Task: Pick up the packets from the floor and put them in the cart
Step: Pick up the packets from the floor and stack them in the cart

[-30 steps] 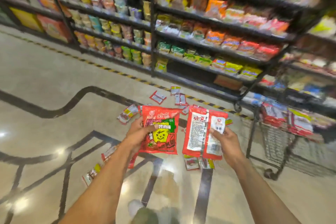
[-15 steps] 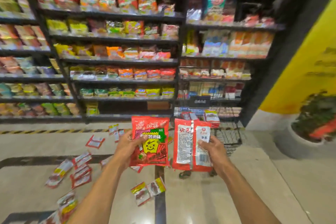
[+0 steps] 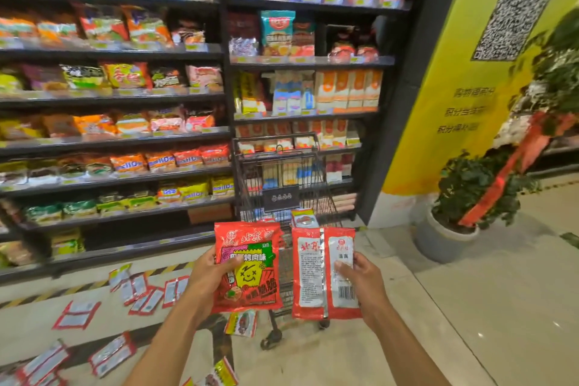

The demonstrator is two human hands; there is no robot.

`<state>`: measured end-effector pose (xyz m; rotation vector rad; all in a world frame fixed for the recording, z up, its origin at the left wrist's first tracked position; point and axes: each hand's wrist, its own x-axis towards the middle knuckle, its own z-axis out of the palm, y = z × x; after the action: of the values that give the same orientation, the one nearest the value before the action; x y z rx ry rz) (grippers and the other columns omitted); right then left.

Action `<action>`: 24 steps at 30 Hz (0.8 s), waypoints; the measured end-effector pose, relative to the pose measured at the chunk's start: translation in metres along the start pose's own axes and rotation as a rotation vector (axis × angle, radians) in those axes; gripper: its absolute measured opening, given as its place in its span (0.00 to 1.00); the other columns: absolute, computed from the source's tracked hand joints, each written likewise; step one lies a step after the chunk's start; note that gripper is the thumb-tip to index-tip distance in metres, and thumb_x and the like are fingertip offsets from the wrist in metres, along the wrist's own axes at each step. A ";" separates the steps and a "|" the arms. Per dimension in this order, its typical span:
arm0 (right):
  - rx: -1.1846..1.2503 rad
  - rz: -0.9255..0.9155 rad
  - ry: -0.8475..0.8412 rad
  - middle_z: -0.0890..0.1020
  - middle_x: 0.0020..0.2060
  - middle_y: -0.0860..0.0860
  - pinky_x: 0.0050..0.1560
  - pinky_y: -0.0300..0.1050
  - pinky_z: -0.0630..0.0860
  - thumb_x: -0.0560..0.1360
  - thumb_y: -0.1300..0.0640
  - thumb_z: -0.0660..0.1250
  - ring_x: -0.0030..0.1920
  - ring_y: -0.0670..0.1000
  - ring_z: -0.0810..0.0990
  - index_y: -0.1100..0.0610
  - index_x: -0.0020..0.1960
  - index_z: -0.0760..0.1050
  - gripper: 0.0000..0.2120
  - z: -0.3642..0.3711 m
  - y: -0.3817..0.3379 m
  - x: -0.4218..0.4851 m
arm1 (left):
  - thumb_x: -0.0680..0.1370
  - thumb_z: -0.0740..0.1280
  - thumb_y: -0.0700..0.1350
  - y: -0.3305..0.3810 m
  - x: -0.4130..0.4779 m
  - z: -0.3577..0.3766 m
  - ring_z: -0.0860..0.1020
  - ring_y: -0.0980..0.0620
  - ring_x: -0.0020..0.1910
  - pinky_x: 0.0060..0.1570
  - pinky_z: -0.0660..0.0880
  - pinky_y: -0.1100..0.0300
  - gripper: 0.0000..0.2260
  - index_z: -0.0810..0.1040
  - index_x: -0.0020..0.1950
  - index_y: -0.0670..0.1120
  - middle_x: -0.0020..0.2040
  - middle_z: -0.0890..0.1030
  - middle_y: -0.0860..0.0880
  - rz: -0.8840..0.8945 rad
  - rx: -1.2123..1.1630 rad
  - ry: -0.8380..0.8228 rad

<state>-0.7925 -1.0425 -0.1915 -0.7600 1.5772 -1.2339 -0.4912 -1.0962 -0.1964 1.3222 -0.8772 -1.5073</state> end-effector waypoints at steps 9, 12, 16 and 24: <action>-0.108 0.109 0.013 0.89 0.47 0.57 0.56 0.71 0.82 0.77 0.69 0.64 0.46 0.64 0.88 0.57 0.57 0.82 0.14 -0.006 -0.019 0.164 | 0.76 0.75 0.38 -0.002 0.150 0.054 0.87 0.37 0.47 0.52 0.83 0.41 0.15 0.79 0.62 0.42 0.50 0.88 0.39 -0.088 -0.061 0.008; -0.103 0.134 0.024 0.89 0.46 0.58 0.55 0.72 0.82 0.77 0.70 0.65 0.46 0.65 0.88 0.58 0.57 0.81 0.14 0.002 -0.021 0.221 | 0.77 0.74 0.38 -0.001 0.201 0.062 0.87 0.36 0.48 0.52 0.83 0.39 0.15 0.78 0.63 0.44 0.51 0.88 0.38 -0.127 -0.080 0.029; -0.070 0.188 0.054 0.89 0.47 0.58 0.54 0.69 0.83 0.77 0.69 0.66 0.45 0.65 0.88 0.59 0.59 0.79 0.13 0.013 -0.019 0.280 | 0.77 0.74 0.38 -0.001 0.261 0.074 0.87 0.36 0.48 0.53 0.83 0.37 0.14 0.79 0.61 0.46 0.51 0.88 0.39 -0.176 -0.073 0.083; -0.124 0.276 0.014 0.89 0.49 0.56 0.51 0.65 0.85 0.79 0.67 0.68 0.45 0.62 0.89 0.57 0.58 0.81 0.11 0.038 -0.004 0.418 | 0.77 0.76 0.41 -0.011 0.390 0.103 0.87 0.38 0.52 0.56 0.81 0.33 0.17 0.78 0.64 0.52 0.55 0.88 0.43 -0.243 -0.020 0.139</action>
<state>-0.9021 -1.4281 -0.3164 -0.5871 1.7177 -0.9500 -0.5957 -1.4667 -0.3181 1.5423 -0.6294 -1.5806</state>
